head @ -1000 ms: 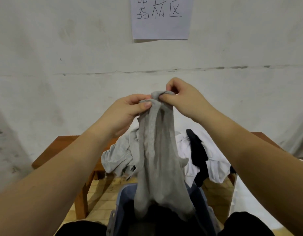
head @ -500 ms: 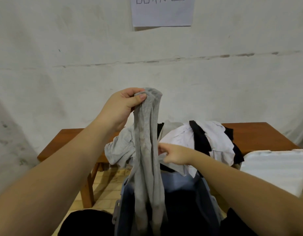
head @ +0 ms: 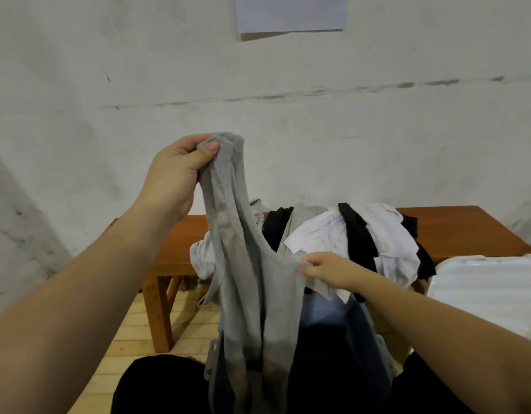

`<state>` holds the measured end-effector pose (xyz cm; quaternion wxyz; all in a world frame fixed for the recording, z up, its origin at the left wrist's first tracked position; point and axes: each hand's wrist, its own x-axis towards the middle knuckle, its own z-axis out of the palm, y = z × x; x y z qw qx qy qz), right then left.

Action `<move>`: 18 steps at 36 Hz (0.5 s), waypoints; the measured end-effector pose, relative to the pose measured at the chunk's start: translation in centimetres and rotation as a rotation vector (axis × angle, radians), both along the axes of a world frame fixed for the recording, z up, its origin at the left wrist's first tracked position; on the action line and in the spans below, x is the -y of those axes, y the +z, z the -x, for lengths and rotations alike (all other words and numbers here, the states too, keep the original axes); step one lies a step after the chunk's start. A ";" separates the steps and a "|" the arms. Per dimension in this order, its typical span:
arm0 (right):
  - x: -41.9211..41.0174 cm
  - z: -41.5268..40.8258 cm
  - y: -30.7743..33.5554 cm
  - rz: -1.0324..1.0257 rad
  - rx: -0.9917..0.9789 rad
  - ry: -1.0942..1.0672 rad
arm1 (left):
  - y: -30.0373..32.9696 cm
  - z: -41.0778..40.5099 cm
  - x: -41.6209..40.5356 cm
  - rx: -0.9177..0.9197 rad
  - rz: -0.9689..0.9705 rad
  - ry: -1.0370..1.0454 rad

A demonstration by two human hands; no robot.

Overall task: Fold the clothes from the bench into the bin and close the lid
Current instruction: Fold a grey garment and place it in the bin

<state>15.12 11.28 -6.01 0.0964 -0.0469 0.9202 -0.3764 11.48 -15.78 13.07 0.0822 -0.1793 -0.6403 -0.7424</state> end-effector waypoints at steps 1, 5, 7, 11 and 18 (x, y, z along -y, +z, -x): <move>-0.6 -0.1 -0.1 0.148 0.001 -0.082 | -0.1 0.2 0.3 0.008 -0.008 0.024; -1.7 -0.5 0.5 0.814 0.007 -0.221 | -0.2 0.7 1.0 0.067 -0.083 0.064; -1.2 -1.0 1.4 0.969 0.040 -0.199 | -0.1 0.8 0.8 0.095 -0.108 0.068; 0.8 -1.7 3.9 1.055 0.144 -0.029 | 0.2 0.4 -0.9 0.148 -0.124 0.048; 6.3 -1.5 4.8 0.911 0.088 0.052 | 0.7 -0.4 -6.5 0.312 -0.260 -0.080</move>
